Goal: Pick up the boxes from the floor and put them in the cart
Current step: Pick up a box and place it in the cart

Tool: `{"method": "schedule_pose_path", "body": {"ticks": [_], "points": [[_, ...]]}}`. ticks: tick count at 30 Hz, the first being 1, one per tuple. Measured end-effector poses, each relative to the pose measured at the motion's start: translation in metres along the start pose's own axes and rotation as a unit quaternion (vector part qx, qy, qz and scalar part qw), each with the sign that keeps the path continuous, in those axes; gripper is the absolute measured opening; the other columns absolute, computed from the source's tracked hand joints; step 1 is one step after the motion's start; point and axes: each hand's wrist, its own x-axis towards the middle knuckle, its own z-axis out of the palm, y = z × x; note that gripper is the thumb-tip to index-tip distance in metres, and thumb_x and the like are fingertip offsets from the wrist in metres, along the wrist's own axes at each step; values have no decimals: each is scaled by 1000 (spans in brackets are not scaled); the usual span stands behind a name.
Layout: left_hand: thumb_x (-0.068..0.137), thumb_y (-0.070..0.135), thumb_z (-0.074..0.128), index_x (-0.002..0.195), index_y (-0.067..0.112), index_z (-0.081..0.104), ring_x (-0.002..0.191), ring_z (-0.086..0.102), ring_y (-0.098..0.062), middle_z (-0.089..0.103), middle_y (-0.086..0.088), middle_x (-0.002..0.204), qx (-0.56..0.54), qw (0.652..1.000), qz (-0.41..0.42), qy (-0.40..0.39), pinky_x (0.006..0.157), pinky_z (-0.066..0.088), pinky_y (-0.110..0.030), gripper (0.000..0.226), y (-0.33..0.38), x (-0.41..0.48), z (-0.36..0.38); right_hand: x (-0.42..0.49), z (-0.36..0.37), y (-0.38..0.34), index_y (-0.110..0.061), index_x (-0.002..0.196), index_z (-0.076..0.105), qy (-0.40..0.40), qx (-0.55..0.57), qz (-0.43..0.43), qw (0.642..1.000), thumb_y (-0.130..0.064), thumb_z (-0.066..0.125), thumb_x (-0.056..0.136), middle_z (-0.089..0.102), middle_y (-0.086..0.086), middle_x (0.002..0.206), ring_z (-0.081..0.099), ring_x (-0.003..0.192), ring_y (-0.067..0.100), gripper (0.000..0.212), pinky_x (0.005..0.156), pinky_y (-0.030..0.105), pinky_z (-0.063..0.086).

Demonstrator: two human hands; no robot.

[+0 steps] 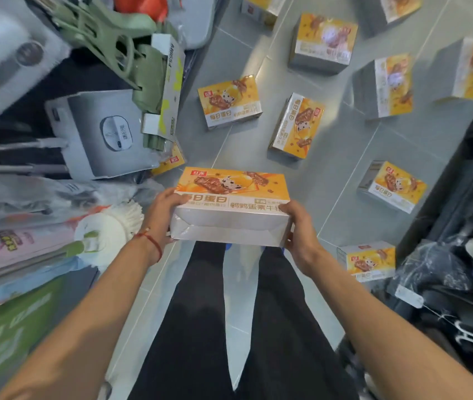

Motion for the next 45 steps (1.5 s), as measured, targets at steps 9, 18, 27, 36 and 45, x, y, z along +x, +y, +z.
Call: {"method": "schedule_pose_path", "body": {"ticks": [9, 18, 27, 36, 45], "points": [[60, 23, 68, 112, 38, 62, 108, 62, -23, 73, 3, 109, -113, 989, 72, 68, 84, 48, -40, 54, -35, -142, 12, -93, -42, -20, -14, 122, 65, -125, -77, -37, 988, -29, 54, 61, 77, 6, 119, 66, 101, 24, 64, 71, 34, 49], [53, 2, 61, 129, 25, 54, 93, 71, -27, 72, -5, 111, -305, 932, 154, 119, 76, 53, -38, 80, -124, -248, 39, -150, -73, -31, -14, 135, 57, -250, -179, -111, 945, -10, 52, 58, 77, 8, 117, 75, 100, 28, 77, 74, 38, 60], [70, 22, 76, 120, 10, 64, 85, 73, -28, 75, -10, 102, -445, 861, 196, 150, 68, 61, -34, 52, -234, -332, 48, -209, -58, 8, -12, 140, 52, -358, -316, -110, 872, -7, 48, 57, 75, 6, 104, 73, 86, 20, 84, 68, 33, 59], [74, 53, 79, 116, 26, 70, 99, 73, -32, 76, -10, 111, -480, 806, 219, 268, 91, 56, -48, 51, -408, -410, 38, -285, -36, 131, -17, 132, 55, -419, -433, -101, 792, -11, 53, 58, 65, 6, 97, 63, 86, 25, 75, 66, 34, 50], [82, 37, 74, 123, 20, 66, 92, 75, -30, 76, -10, 110, -553, 725, 223, 344, 68, 61, -36, 45, -573, -501, 41, -353, -37, 300, -19, 128, 57, -477, -505, -90, 714, -42, 70, 85, 78, 9, 108, 77, 93, 30, 50, 68, 36, 60]]}}
